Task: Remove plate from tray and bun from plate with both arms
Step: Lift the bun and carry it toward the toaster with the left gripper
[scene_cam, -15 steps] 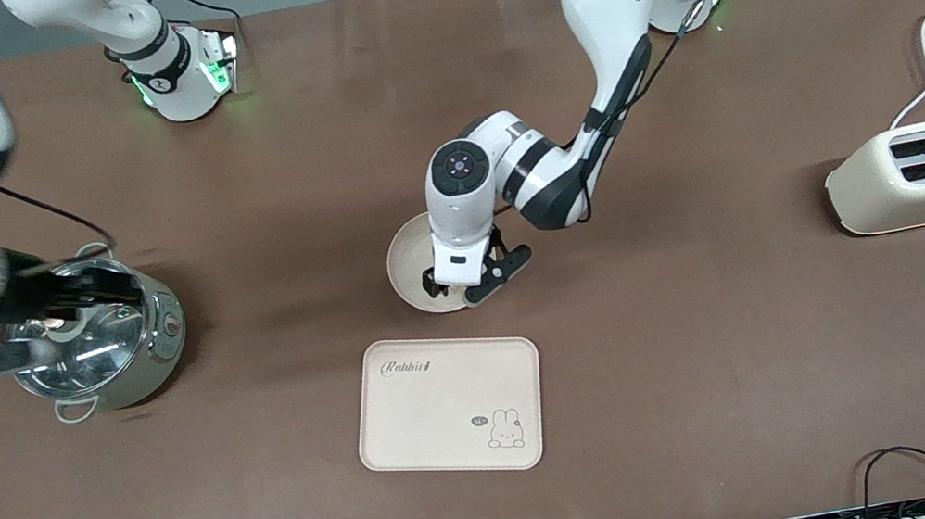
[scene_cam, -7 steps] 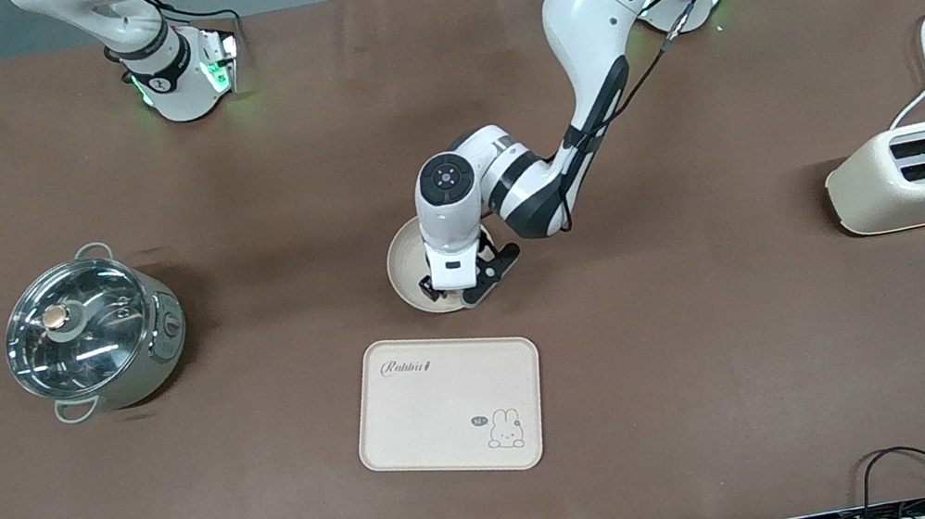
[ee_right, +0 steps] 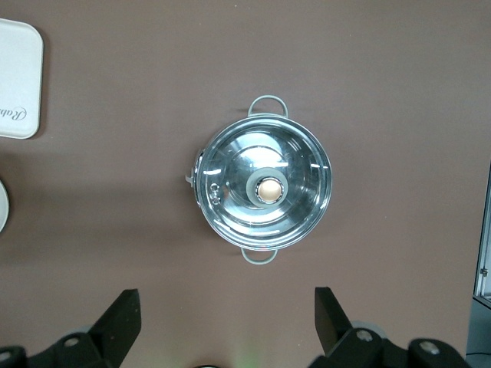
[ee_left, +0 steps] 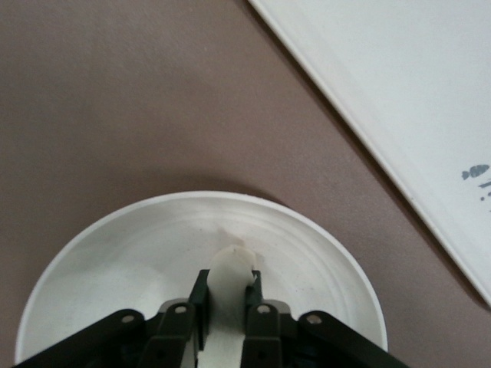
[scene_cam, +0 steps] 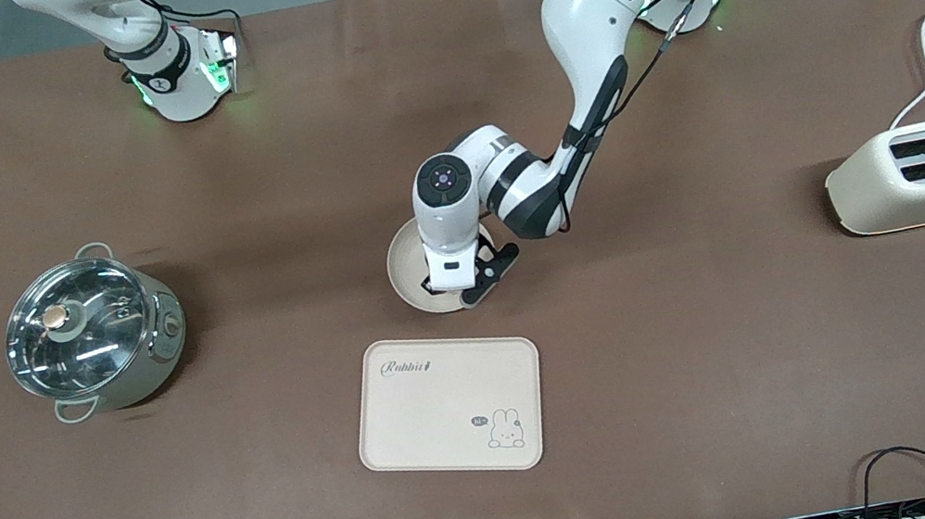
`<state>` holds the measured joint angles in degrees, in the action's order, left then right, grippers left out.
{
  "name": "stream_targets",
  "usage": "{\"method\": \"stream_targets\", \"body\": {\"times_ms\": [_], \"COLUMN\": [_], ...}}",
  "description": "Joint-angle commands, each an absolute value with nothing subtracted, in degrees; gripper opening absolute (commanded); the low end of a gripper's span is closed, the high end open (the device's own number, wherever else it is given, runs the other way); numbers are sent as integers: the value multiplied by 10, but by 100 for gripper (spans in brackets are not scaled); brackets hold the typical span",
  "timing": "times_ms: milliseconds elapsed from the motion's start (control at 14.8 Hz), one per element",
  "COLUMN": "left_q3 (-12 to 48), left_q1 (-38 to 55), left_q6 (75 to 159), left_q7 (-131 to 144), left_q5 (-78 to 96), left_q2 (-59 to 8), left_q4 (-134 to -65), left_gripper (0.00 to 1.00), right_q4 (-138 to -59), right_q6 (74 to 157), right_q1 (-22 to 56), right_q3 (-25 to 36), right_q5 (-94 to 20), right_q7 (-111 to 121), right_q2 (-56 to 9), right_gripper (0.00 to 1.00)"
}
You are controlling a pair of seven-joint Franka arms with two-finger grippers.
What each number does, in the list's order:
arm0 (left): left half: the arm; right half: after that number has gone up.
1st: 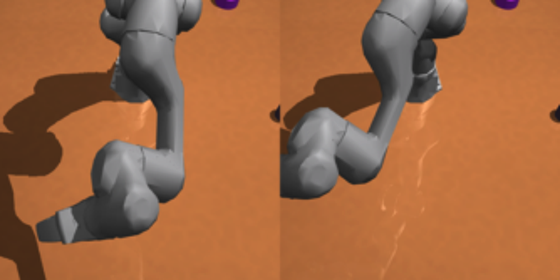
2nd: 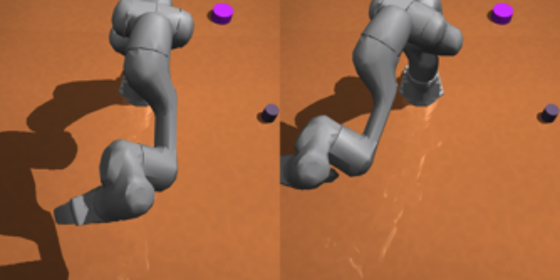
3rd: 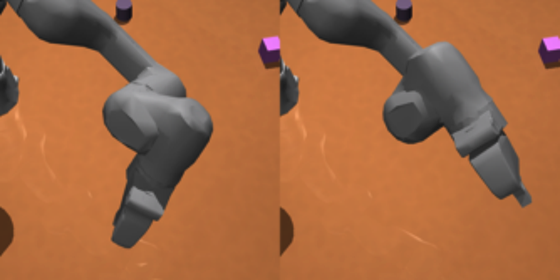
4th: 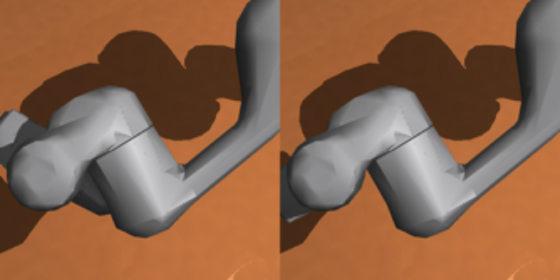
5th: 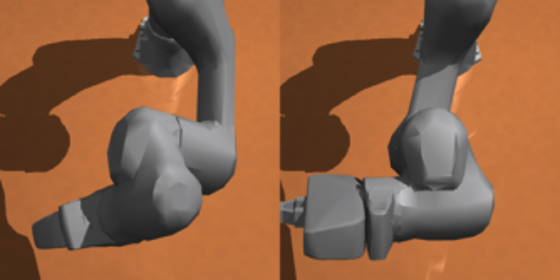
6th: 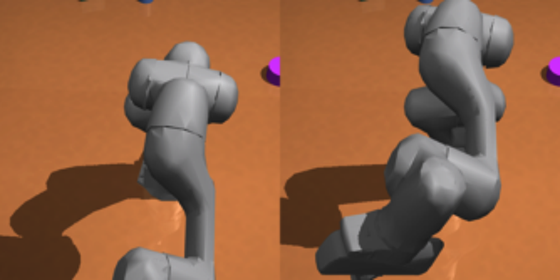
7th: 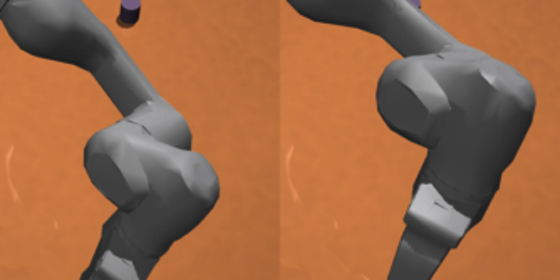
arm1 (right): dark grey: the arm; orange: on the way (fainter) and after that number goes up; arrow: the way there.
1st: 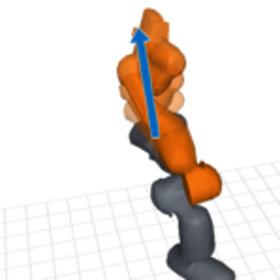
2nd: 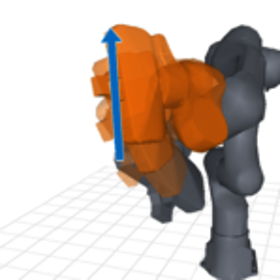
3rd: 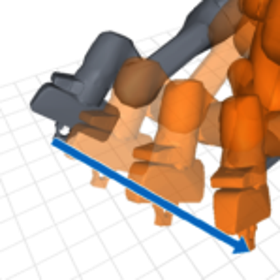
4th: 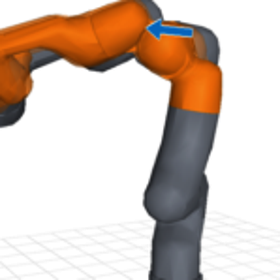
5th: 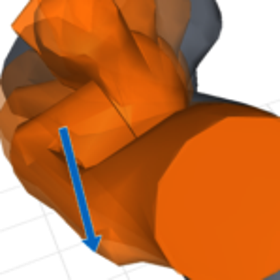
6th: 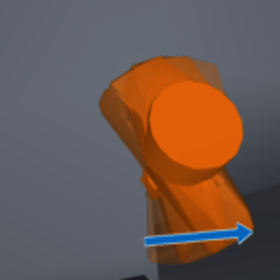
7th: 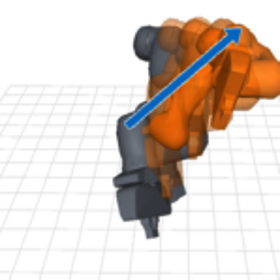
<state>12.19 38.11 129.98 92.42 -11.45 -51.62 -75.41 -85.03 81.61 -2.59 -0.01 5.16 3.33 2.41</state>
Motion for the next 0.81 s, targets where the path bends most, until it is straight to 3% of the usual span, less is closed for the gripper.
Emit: {"method": "stream_targets", "body": {"times_ms": [0,338,541,744], "left_q3": [115,115,115,116], "left_q1": [364,261,165,77], "left_q6": [1244,1124,1117,1123], "left_q7": [926,792,673,565], "left_q5": [-126,-128,-129,-129], "left_q2": [-467,-376,-354,-374], "left_q4": [-756,-774,-819,-834], "left_gripper": [19,20,20,21], "right_q4": [-865,-865,-875,-886], "right_q6": [810,813,833,836], "right_q1": [-38,-27,-28,-29], "right_q3": [-9,-3,8,14], "right_q5": [30,15,-2,-11], "right_q7": [-31,-62,-42,-35], "right_q2": [30,29,32,40], "right_gripper": [100,100,100,100]}}
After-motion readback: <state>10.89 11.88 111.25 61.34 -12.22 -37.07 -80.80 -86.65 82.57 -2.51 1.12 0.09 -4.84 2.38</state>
